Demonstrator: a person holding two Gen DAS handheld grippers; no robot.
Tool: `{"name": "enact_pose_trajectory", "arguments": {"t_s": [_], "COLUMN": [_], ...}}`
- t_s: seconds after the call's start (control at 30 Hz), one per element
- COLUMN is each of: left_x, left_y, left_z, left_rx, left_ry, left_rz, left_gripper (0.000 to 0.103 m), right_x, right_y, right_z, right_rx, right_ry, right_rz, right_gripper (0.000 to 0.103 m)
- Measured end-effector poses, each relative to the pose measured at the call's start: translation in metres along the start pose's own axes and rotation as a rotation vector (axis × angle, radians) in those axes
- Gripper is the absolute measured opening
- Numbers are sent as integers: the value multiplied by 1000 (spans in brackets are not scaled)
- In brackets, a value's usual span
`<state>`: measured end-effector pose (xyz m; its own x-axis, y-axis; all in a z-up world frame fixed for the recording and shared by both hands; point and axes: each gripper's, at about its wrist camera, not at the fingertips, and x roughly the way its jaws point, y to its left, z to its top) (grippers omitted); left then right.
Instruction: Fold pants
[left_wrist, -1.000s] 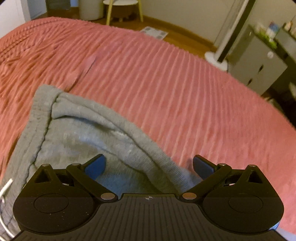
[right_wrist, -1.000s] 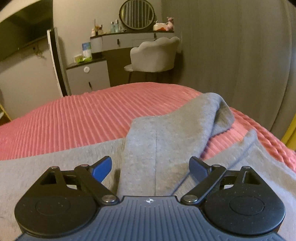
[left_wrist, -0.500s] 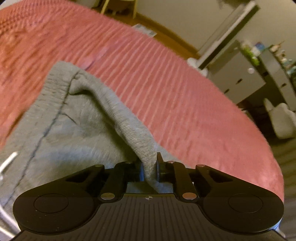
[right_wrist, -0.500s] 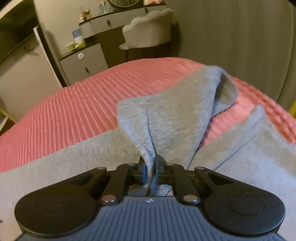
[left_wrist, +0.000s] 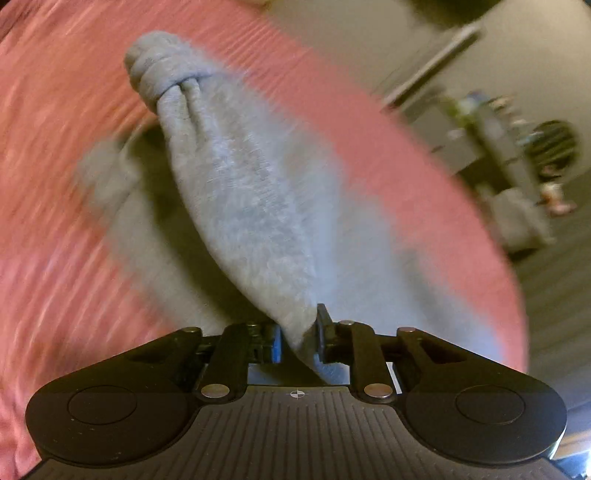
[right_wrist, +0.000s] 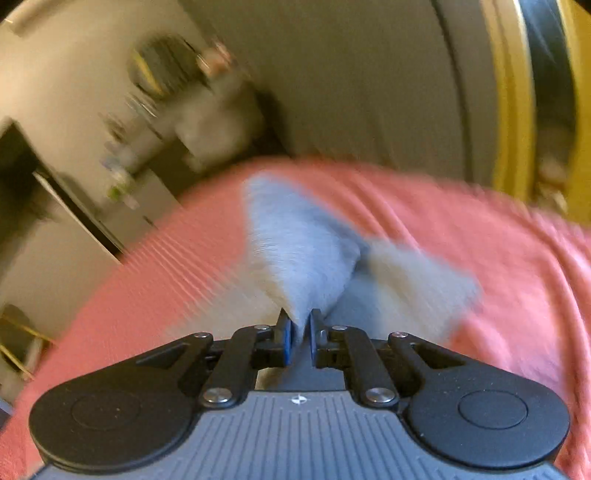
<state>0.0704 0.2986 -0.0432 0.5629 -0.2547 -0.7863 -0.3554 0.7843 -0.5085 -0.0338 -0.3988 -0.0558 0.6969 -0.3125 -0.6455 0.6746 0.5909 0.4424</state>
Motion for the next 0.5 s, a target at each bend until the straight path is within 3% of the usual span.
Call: {"name": "enact_pose_trajectory", "arguments": {"t_s": [0.03, 0.1, 0.17, 0.2, 0.3, 0.37, 0.4, 0.43, 0.5], "left_x": [11, 11, 6, 2, 3, -1, -2, -10, -23], "left_y": [11, 22, 17, 15, 4, -1, -1, 2, 7], "left_z": [-4, -8, -4, -2, 6, 3, 2, -2, -10], "left_rx": [-24, -77, -61, -42, -22, -32, -35, -32, -34], "left_ry": [10, -35, -82, -106, -112, -112, -123, -133, -145], "left_rz": [11, -51, -67, -54, 2, 14, 15, 18, 36], "left_gripper": [23, 25, 48, 55, 57, 58, 58, 59, 59], "right_x": [12, 25, 23, 23, 28, 27, 25, 24, 17], "right_y": [-11, -27, -32, -30, -31, -31, -31, -30, -25], "right_z": [-6, -16, -18, -18, -20, -16, -16, -15, -17], "right_rx": [37, 116, 151, 161, 184, 194, 190, 176, 127], "right_ry": [40, 92, 69, 68, 75, 83, 76, 65, 54], "right_rz": [-38, -38, -14, -3, 28, 30, 37, 48, 28], "right_gripper": [14, 15, 21, 28, 41, 41, 40, 32, 7]}}
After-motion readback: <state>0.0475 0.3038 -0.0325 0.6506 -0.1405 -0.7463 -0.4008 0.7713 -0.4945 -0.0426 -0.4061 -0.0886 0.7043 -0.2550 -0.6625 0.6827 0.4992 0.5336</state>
